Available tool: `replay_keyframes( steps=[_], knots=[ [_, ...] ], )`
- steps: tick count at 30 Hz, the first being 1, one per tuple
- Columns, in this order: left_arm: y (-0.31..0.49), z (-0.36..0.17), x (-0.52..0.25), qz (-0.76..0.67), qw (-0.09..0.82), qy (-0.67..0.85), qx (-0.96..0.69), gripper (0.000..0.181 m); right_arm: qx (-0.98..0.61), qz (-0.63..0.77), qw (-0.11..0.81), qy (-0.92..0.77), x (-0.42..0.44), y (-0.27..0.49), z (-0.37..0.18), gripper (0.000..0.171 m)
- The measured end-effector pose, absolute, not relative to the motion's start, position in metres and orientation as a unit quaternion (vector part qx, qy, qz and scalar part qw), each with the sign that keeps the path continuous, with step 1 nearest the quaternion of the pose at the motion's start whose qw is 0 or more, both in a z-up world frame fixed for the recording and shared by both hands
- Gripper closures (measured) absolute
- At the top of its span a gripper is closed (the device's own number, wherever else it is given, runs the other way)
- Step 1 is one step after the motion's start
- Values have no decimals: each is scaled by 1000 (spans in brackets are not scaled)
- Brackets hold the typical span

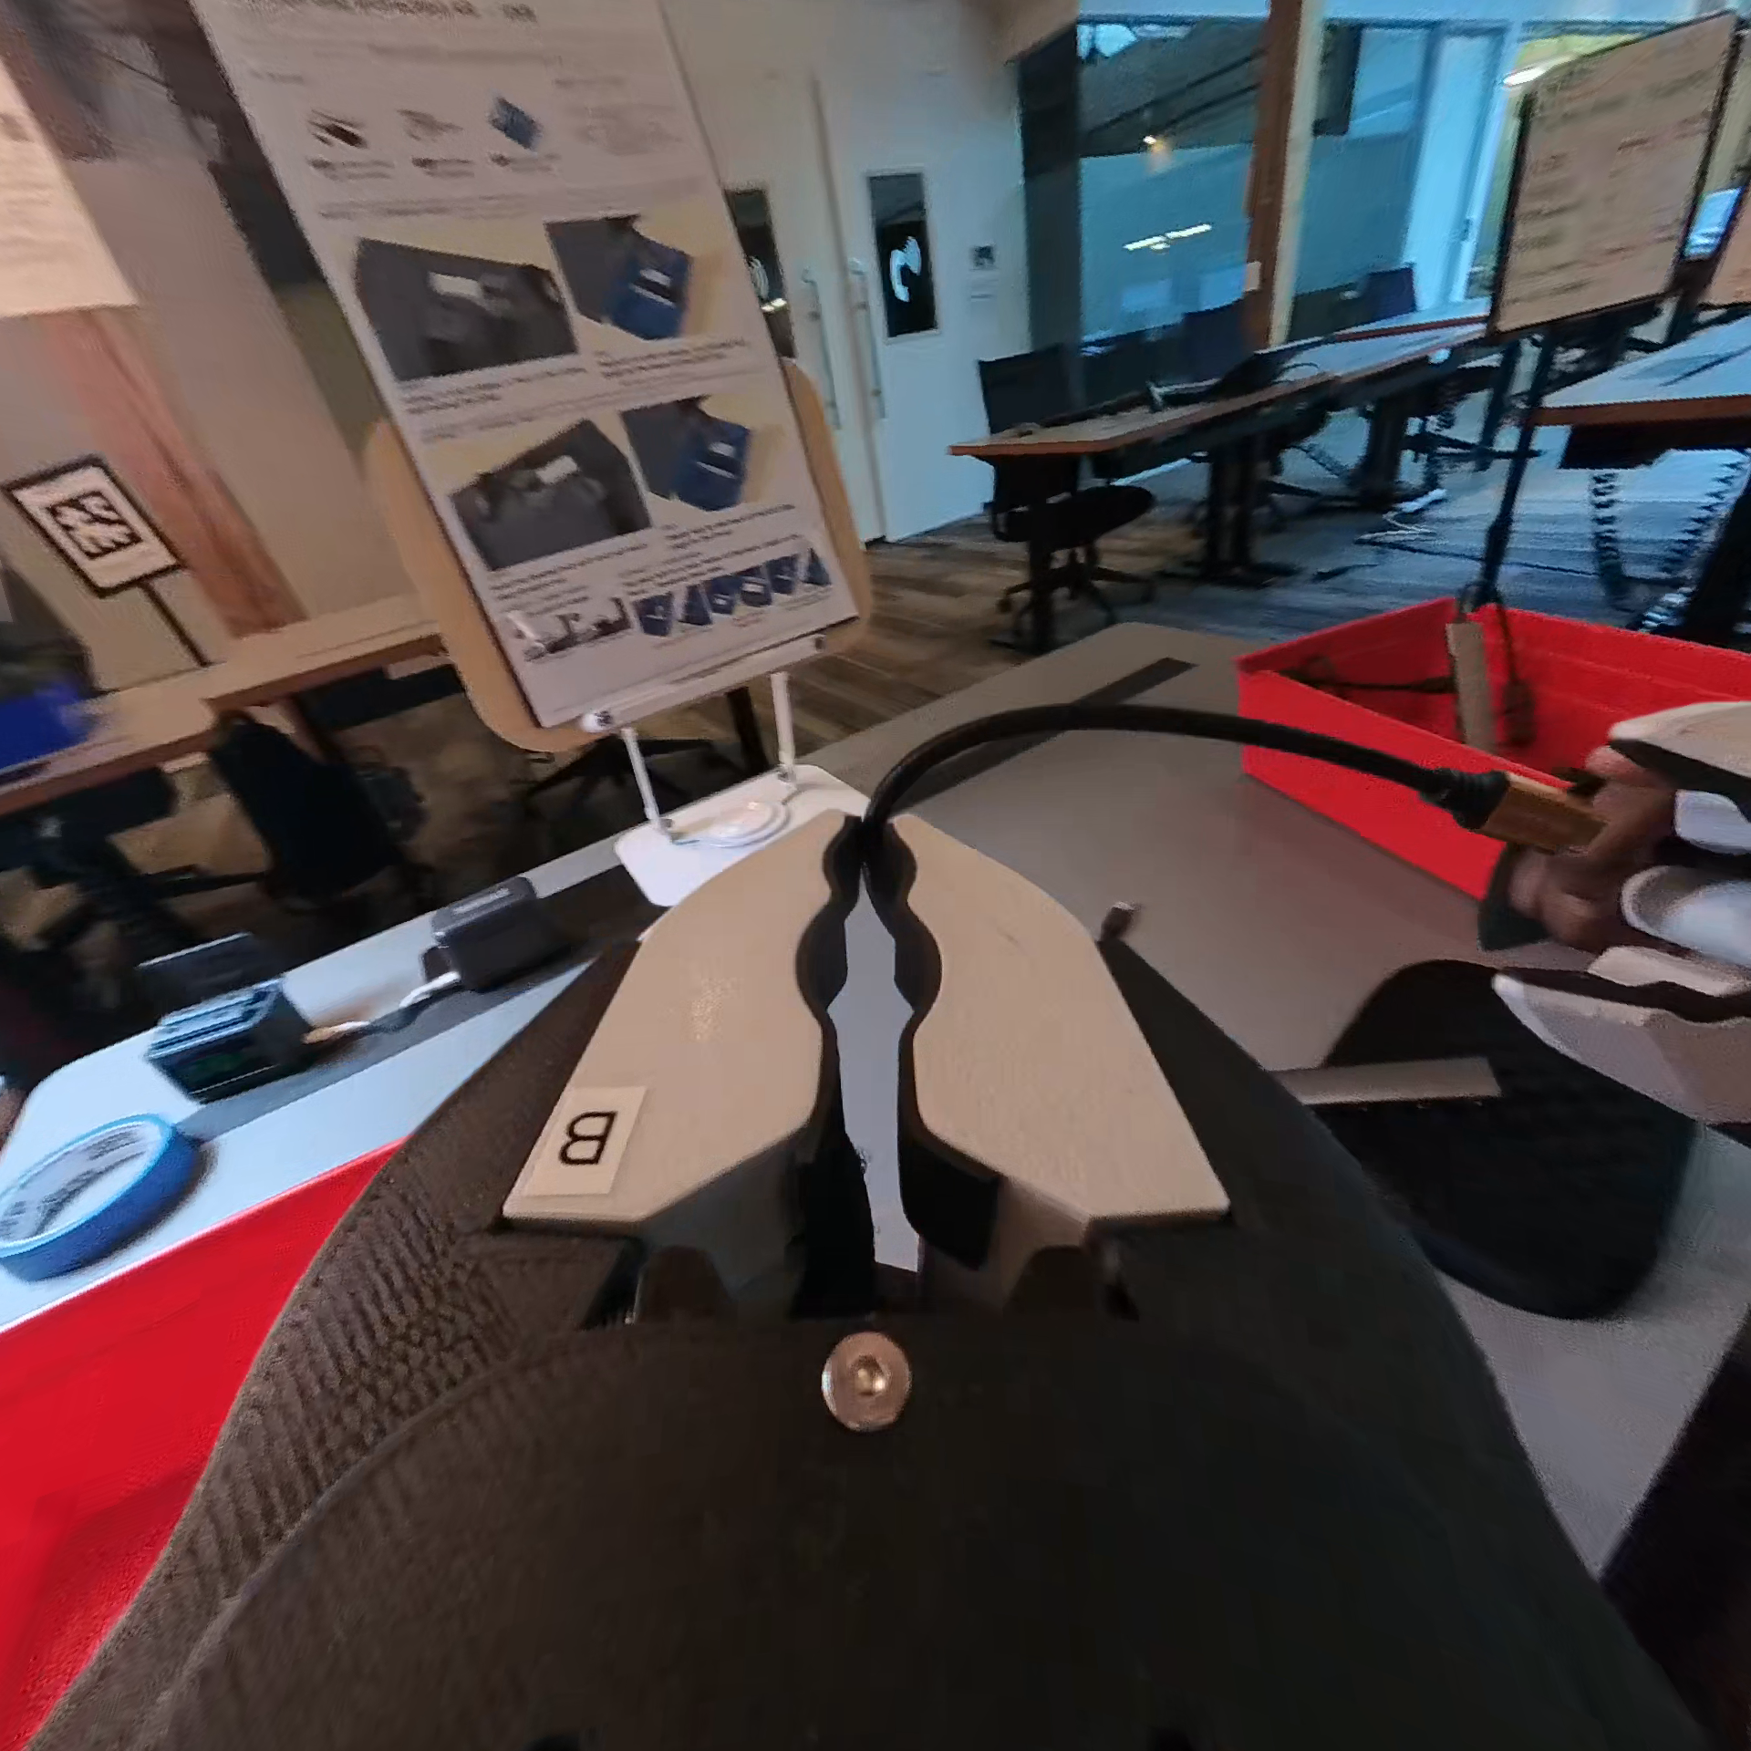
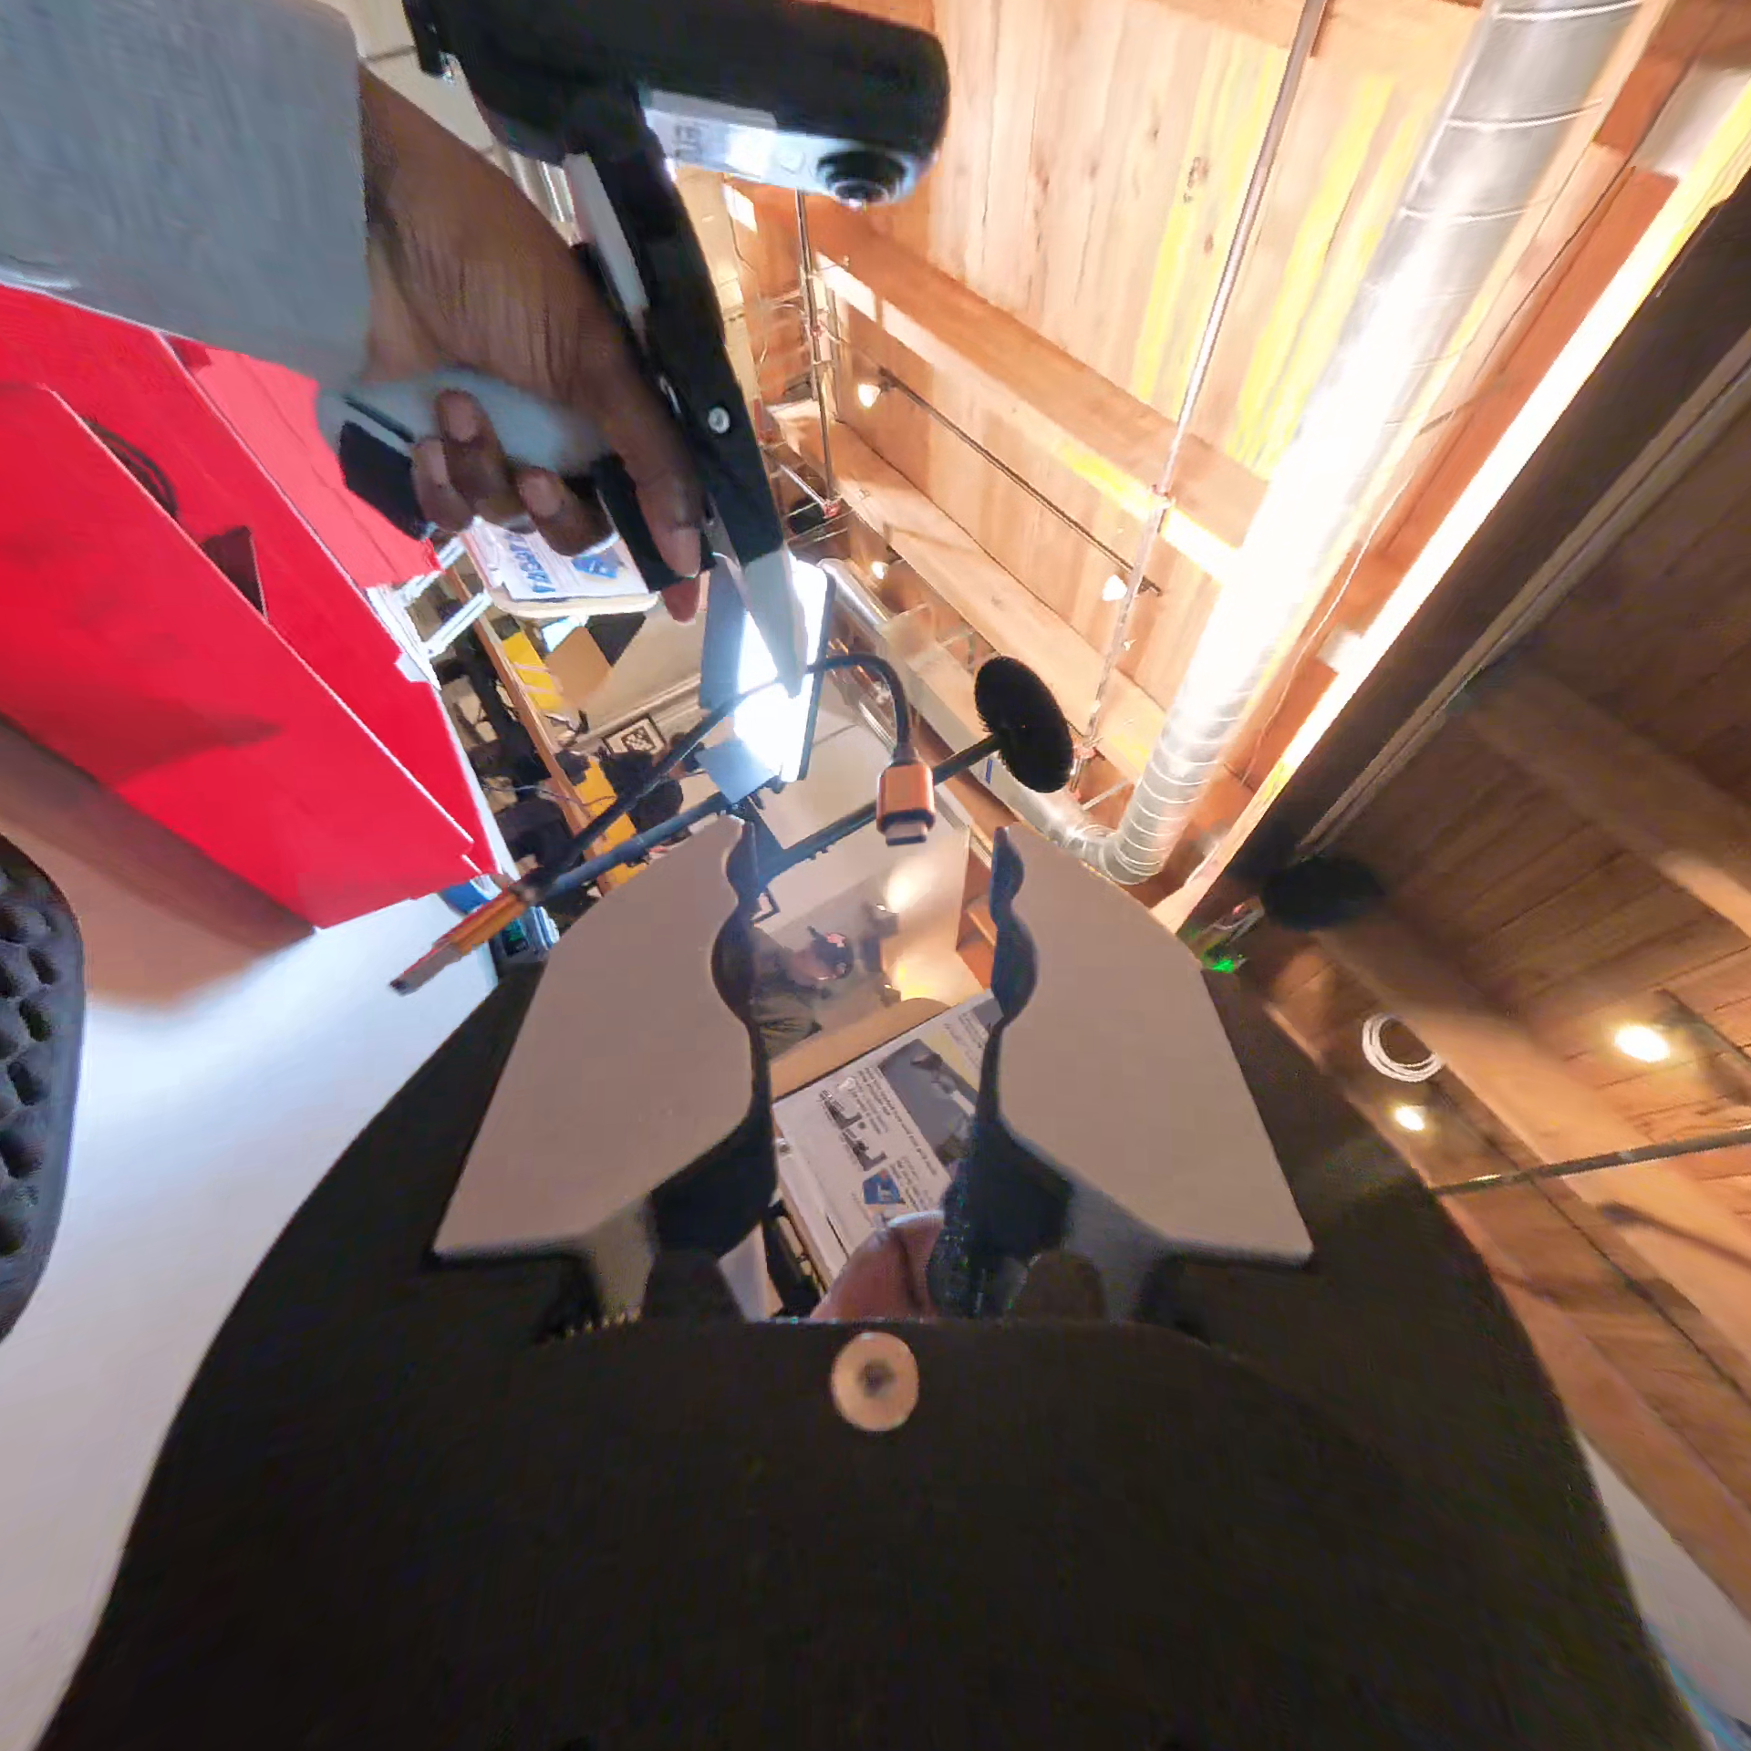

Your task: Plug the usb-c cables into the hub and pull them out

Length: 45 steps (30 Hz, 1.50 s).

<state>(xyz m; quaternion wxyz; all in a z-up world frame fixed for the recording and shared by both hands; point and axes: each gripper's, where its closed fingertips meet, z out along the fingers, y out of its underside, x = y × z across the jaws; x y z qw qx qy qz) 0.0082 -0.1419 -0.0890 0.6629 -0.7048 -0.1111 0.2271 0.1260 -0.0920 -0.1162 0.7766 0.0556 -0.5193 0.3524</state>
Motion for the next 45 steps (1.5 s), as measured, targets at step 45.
replay_keyframes(
  steps=[45],
  knots=[
    [-106,-68,154,-119,779,160,-595,138,-315,708,451,-443,87,1,-101,159]
  ],
)
